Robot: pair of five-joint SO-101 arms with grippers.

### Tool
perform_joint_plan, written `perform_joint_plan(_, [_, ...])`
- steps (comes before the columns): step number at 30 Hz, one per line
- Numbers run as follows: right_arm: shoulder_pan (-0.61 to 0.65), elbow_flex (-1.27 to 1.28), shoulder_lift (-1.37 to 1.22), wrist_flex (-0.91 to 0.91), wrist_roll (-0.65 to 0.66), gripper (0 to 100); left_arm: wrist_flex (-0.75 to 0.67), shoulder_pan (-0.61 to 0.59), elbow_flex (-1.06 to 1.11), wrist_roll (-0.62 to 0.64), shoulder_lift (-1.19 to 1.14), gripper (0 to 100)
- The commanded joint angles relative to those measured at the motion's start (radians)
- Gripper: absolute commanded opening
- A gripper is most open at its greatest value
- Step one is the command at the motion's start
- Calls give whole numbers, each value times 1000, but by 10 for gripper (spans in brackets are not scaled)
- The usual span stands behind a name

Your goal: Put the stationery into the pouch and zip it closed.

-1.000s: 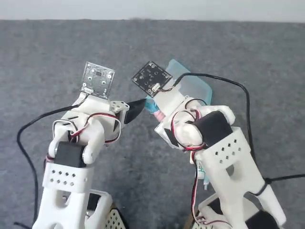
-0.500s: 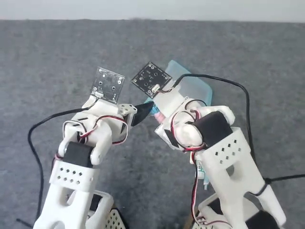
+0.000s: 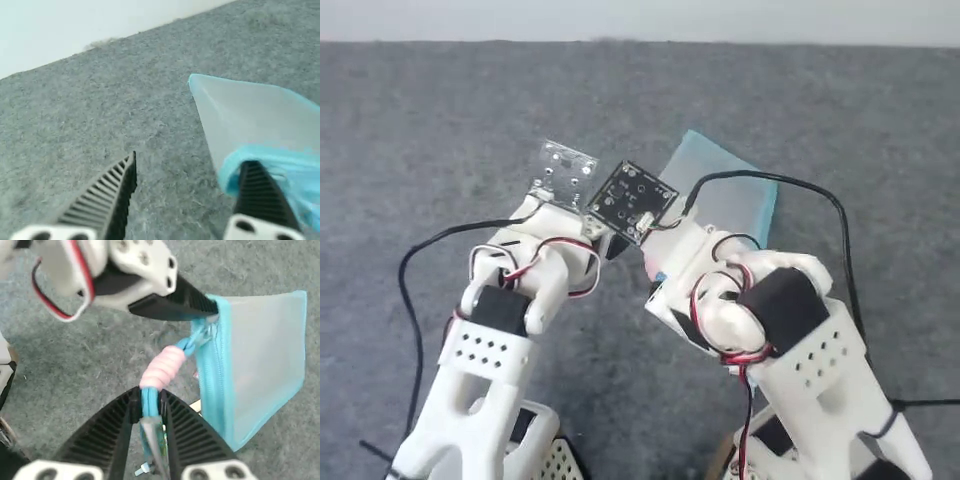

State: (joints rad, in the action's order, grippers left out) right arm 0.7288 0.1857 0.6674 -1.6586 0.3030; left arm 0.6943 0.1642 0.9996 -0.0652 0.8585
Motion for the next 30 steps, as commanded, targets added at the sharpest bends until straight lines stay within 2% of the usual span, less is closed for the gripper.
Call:
perform_joint_plan(1, [24,12,56,-12,43,7,-32,21,-12,14,-15,174])
perform_joint_plan(5, [24,37,56,-13,43,7,-34,23,-10,12,-20,73])
perform_joint_plan(9, [-1,38,56,-12,43,7,-31,17,-10,3,-20,32])
perform_joint_plan(12, [-71,40,56,-8,43,7,-29,14,-2,-6,-20,29])
perform_joint_plan(17, [-168,41,56,-18,48,7,-34,-100,-1,61,-20,14])
perform_joint_plan(21, [-268,41,56,-18,94,7,-29,-163,12,64,-21,14])
perform_joint_plan(24, [-311,41,56,-16,100,7,-32,-163,30,63,-21,14])
perform_joint_plan(30, [-302,31,56,-5,92,7,-26,-118,35,37,-21,39])
